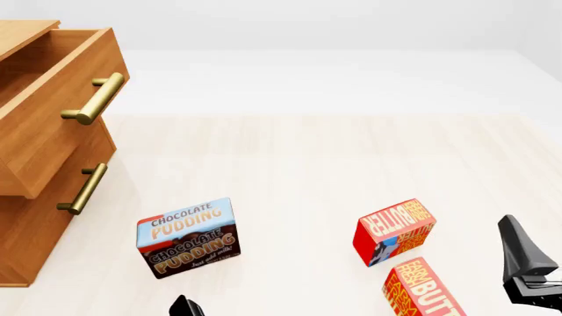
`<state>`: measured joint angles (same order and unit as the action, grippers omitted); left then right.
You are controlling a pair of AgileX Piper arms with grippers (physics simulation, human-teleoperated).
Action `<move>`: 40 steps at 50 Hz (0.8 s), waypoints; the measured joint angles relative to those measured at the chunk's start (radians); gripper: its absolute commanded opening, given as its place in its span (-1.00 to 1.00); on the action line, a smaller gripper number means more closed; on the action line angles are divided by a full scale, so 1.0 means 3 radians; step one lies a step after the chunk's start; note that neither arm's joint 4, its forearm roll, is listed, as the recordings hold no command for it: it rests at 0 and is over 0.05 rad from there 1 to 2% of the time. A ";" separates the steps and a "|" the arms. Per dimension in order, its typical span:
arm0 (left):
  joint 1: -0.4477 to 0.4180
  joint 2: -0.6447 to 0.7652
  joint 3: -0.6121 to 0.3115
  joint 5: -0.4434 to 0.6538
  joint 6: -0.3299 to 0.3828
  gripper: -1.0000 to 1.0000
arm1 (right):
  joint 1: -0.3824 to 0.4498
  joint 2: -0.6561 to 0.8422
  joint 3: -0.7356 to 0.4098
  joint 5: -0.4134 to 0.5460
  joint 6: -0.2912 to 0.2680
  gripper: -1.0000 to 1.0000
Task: Put the bowl in the top drawer of the cabinet.
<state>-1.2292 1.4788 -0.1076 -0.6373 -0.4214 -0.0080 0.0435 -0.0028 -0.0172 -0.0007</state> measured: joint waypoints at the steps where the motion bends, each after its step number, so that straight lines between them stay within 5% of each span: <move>1: -0.0001 0.0013 0.0003 -0.0017 -0.0002 1.00 | 0.0000 0.0004 0.0000 -0.0002 -0.0001 1.00; 2: -0.0001 0.0024 0.0005 -0.0032 -0.0003 -1.00 | 0.0000 0.0008 0.0000 -0.0004 -0.0002 1.00; 21: 0.0074 -0.0235 -0.0012 0.0179 0.0077 -1.00 | 0.0015 -0.0002 0.0000 0.0000 0.0005 1.00; 40: 0.0148 -0.0790 -0.0204 0.0822 0.0241 -1.00 | 0.0038 -0.0042 -0.0001 0.0020 0.0019 1.00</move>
<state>-1.1848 1.2420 -0.1688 -0.3908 -0.3491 0.0034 0.0310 -0.0031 -0.0112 0.0050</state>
